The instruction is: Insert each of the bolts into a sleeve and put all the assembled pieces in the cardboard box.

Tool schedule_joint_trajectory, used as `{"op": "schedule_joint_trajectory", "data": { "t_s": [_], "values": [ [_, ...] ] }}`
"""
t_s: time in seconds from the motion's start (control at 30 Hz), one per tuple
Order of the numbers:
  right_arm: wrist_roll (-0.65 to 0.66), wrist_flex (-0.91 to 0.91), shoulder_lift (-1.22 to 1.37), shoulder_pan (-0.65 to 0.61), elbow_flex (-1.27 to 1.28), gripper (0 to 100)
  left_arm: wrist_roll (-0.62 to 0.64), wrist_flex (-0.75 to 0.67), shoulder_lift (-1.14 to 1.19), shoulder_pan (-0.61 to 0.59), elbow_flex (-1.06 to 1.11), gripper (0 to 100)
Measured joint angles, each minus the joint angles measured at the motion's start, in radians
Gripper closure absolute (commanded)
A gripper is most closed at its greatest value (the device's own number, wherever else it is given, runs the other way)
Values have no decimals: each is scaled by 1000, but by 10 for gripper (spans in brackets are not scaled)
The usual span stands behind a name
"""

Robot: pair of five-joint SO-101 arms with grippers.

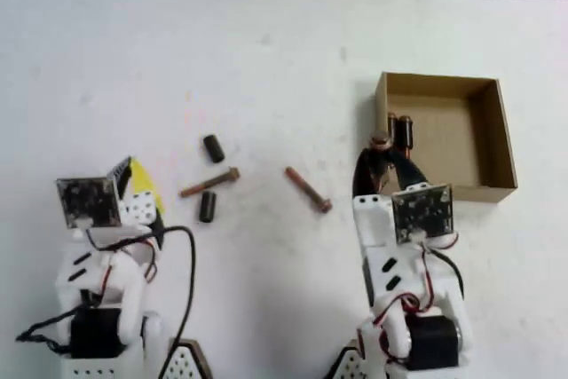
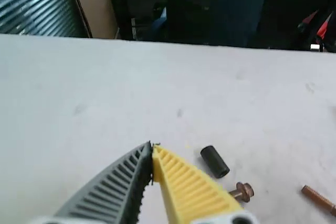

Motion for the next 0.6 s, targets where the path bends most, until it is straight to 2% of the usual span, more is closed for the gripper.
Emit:
{"op": "schedule_joint_trajectory", "data": {
  "t_s": [0.1,0.3,0.6],
  "values": [
    [0,63,60,11,-97,981,-2,0,-2,0,51,976],
    [120,71,339,8,-253,981,-2,0,-5,0,147,976],
    [144,71,766,155,-466,981,-2,0,-6,0,241,976]
  ]
}}
